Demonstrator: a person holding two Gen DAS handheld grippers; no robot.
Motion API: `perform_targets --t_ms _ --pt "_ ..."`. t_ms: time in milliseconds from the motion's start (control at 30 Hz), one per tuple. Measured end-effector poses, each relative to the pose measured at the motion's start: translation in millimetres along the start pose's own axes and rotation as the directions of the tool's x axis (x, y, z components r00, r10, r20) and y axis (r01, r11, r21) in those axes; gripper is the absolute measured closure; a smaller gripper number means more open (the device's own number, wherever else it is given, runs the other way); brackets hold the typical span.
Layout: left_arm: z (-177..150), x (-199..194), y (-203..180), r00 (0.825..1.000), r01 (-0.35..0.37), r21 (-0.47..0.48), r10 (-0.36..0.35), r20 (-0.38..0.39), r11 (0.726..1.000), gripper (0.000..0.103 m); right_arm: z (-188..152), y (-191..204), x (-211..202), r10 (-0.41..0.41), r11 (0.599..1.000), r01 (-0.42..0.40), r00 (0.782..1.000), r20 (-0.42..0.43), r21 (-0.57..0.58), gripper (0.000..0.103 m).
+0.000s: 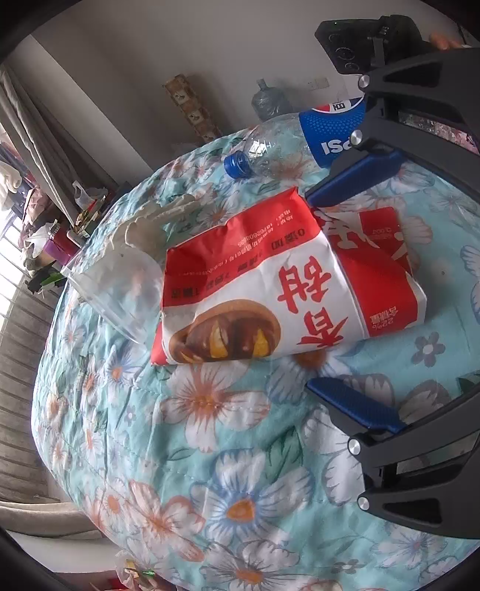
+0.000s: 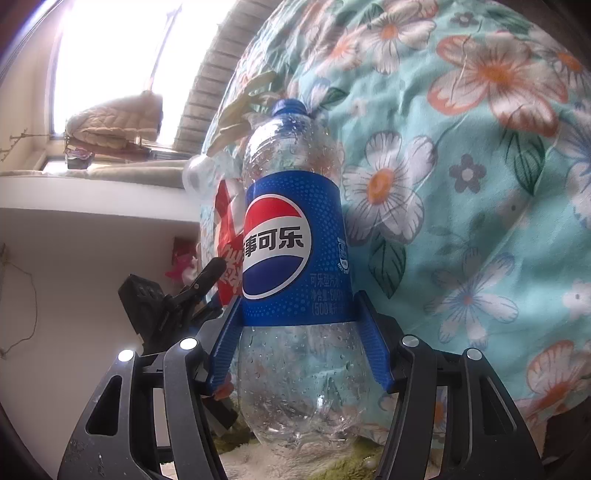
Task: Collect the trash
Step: 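Grasp the Pepsi bottle with the right tool while the left grasps the red-white snack bag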
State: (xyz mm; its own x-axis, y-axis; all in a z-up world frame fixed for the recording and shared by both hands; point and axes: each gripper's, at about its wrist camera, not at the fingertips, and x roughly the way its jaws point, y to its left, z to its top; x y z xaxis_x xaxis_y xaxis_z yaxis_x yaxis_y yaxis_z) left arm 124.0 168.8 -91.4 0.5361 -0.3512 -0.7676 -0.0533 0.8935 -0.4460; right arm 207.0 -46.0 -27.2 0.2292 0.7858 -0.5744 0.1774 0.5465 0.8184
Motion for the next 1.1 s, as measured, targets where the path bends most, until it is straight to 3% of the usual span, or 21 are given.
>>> perform_targets --t_ms 133,300,467,567,700,800,900,1000,1100 --pt "-4 -4 -4 1.000 0.018 -0.005 -0.018 0.012 1.000 0.029 -1 -4 -4 0.008 1.000 -0.008 1.000 -0.005 0.002 0.046" --pt "-8 -12 -14 0.999 -0.013 0.037 0.012 0.041 0.999 0.036 0 -9 -7 0.020 1.000 -0.020 1.000 -0.001 0.009 0.046" --pt "-14 -31 -40 0.992 -0.083 0.183 0.063 0.111 0.980 0.043 0 -21 -18 0.018 1.000 -0.018 1.000 0.001 0.000 0.046" --pt "-25 -42 -67 0.975 -0.180 0.346 0.120 0.187 0.921 0.045 -1 -21 -19 0.014 1.000 -0.014 1.000 0.001 -0.005 0.046" --pt "-46 -43 -104 0.951 -0.289 0.561 0.166 0.261 0.776 0.046 -3 -21 -18 0.011 1.000 -0.011 1.000 -0.002 -0.008 0.046" --pt "-54 -38 -120 0.949 -0.301 0.640 0.156 0.275 0.707 0.046 -3 -21 -19 0.012 1.000 -0.012 1.000 -0.004 -0.009 0.046" --pt "-51 -33 -123 0.961 -0.258 0.647 0.124 0.246 0.717 0.046 -3 -22 -18 0.014 1.000 -0.014 1.000 -0.007 -0.009 0.046" --pt "-45 -27 -125 0.977 -0.185 0.634 0.069 0.203 0.751 0.046 -3 -23 -18 0.015 1.000 -0.015 1.000 -0.007 -0.009 0.046" --pt "-37 -22 -122 0.991 -0.079 0.592 -0.004 0.137 0.802 0.046 -2 -24 -18 0.018 1.000 -0.019 1.000 -0.009 -0.006 0.046"
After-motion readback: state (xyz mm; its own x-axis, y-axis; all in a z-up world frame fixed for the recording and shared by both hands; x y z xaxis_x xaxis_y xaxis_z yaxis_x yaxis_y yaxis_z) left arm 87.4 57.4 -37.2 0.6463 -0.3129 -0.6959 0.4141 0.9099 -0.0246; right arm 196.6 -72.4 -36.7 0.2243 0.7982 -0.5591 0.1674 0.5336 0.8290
